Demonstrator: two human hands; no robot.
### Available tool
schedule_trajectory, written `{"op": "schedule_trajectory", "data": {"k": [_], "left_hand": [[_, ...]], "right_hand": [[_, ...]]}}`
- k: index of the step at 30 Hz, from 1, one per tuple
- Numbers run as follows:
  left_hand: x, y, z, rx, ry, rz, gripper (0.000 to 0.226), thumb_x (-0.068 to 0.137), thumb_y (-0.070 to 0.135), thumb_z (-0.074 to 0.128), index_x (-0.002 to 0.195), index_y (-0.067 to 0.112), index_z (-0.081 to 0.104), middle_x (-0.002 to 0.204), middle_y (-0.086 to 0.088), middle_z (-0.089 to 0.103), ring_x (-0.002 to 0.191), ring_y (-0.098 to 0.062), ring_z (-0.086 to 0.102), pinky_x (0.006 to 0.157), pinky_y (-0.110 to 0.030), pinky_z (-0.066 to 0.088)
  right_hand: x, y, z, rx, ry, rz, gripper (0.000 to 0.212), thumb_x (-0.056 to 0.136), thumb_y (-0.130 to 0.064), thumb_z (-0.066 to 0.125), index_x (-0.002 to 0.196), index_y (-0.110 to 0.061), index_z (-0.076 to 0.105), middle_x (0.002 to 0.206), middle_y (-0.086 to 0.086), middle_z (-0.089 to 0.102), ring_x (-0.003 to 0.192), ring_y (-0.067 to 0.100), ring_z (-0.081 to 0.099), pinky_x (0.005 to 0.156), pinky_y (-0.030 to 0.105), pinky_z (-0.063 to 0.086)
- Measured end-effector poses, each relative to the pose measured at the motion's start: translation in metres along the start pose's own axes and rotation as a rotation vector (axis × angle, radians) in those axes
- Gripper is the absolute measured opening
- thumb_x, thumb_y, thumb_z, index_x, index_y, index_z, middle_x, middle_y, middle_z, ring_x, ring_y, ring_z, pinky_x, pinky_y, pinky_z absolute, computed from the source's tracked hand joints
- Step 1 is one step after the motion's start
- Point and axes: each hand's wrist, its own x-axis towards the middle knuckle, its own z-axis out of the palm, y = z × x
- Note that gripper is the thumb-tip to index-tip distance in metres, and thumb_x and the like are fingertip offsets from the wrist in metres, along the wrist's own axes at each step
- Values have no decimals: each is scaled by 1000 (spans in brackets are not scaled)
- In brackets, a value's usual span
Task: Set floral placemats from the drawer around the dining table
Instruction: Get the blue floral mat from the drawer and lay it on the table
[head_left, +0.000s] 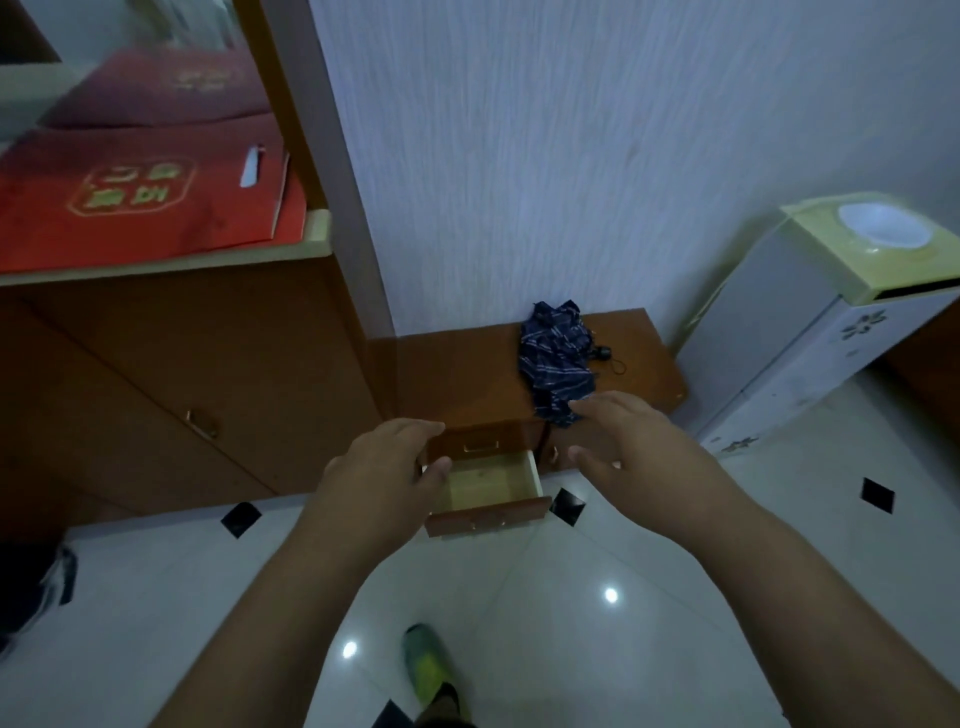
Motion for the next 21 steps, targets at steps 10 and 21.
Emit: {"op": "schedule_trajectory", "data": {"k": [10, 21], "left_hand": [[117, -20, -10, 22, -69, 4, 47, 100, 49, 50, 146, 40, 45, 150, 14, 46, 134, -12, 45, 109, -47, 42], [198, -26, 66, -25, -61, -169, 48, 99, 47, 52, 146, 34, 48, 148, 6, 49, 128, -18, 51, 105, -47, 47]], "right_hand": [[110, 8, 22, 54, -32, 43, 52, 95, -41, 60, 145, -30, 48, 144, -11, 47, 131, 15, 47, 107, 38, 44], [202, 86, 69, 70, -251, -22, 53, 97, -39, 60, 146, -27, 46, 146, -8, 44, 126, 11, 48, 103, 27, 41]]}}
